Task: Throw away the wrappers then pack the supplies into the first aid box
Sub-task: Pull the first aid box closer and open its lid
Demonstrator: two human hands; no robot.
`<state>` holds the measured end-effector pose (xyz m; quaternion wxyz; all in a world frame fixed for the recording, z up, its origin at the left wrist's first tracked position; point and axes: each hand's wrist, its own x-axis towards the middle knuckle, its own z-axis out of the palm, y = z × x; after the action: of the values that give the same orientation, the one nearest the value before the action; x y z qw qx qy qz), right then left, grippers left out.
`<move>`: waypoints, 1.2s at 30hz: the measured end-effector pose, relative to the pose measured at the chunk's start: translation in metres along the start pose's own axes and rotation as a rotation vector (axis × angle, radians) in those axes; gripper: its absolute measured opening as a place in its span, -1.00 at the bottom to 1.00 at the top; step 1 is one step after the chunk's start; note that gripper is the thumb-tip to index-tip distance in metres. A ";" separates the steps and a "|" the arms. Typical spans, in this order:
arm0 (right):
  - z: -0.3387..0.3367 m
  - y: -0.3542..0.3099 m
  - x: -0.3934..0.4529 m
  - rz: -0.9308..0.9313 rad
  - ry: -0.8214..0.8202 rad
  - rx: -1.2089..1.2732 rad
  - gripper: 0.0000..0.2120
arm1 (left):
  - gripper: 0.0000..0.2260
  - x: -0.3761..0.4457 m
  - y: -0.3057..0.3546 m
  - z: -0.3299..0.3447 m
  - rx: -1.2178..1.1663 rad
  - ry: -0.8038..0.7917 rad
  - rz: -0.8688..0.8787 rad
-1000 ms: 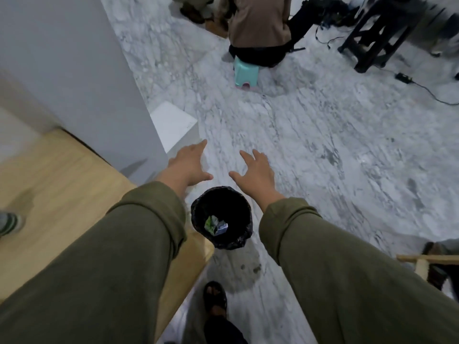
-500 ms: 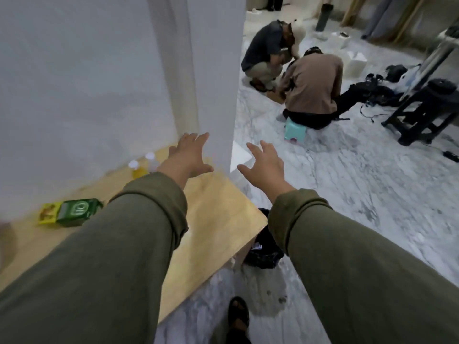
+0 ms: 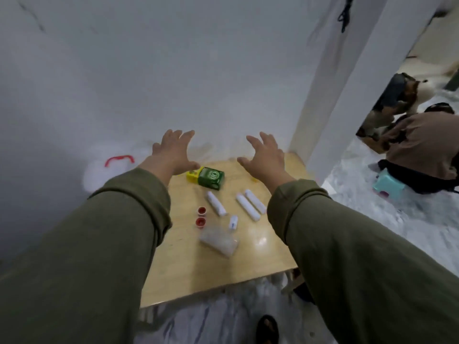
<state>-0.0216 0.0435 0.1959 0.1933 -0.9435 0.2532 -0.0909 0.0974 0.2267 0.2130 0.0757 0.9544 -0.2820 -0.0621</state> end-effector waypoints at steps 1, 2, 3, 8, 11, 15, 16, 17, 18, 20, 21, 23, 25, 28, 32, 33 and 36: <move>0.007 -0.016 0.002 -0.033 -0.015 0.005 -0.39 | -0.17 -0.005 -0.019 -0.003 0.004 0.007 -0.036; 0.015 -0.032 0.004 -0.066 -0.032 0.006 -0.39 | -0.17 -0.011 -0.038 -0.004 0.004 0.015 -0.071; 0.023 -0.046 0.005 -0.098 -0.049 0.003 -0.40 | -0.17 -0.016 -0.056 -0.005 0.001 0.025 -0.102; 0.070 -0.106 0.012 -0.265 -0.152 -0.043 -0.40 | -0.17 -0.044 -0.126 0.002 -0.066 0.044 -0.276; 0.094 -0.139 0.023 -0.381 -0.209 -0.059 -0.40 | -0.12 -0.056 -0.163 0.011 -0.082 0.056 -0.392; 0.129 -0.172 0.032 -0.509 -0.248 -0.088 -0.39 | -0.17 -0.067 -0.200 0.027 -0.100 0.056 -0.495; 0.139 -0.177 0.032 -0.540 -0.255 -0.108 -0.39 | -0.17 -0.068 -0.208 0.033 -0.111 0.064 -0.511; 0.149 -0.182 0.032 -0.573 -0.262 -0.133 -0.39 | -0.17 -0.068 -0.215 0.040 -0.123 0.065 -0.524; 0.160 -0.186 0.031 -0.604 -0.268 -0.158 -0.39 | -0.16 -0.068 -0.222 0.049 -0.134 0.058 -0.534; 0.183 -0.192 0.028 -0.657 -0.263 -0.196 -0.40 | -0.16 -0.066 -0.231 0.064 -0.154 0.028 -0.547; 0.195 -0.195 0.027 -0.677 -0.248 -0.211 -0.40 | -0.17 -0.064 -0.235 0.070 -0.164 0.016 -0.550; 0.217 -0.200 0.027 -0.706 -0.197 -0.236 -0.38 | -0.17 -0.057 -0.242 0.081 -0.180 0.022 -0.538; 0.236 -0.204 0.028 -0.721 -0.146 -0.248 -0.34 | -0.15 -0.048 -0.250 0.093 -0.216 0.048 -0.512; 0.258 -0.206 0.027 -0.690 -0.070 -0.230 -0.29 | -0.10 -0.034 -0.263 0.110 -0.280 0.076 -0.470; 0.269 -0.206 0.029 -0.593 -0.051 -0.266 -0.21 | -0.05 -0.020 -0.276 0.122 -0.404 0.093 -0.423; 0.270 -0.207 0.030 -0.572 -0.060 -0.280 -0.21 | -0.05 -0.017 -0.278 0.123 -0.434 0.095 -0.408; 0.270 -0.210 0.035 -0.493 -0.063 -0.294 -0.22 | -0.10 -0.011 -0.282 0.122 -0.506 0.120 -0.361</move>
<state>0.1738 0.2791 0.0396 0.0344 -0.9969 0.0205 -0.0680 0.2180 0.4536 0.0436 0.3151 0.9418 -0.0785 -0.0863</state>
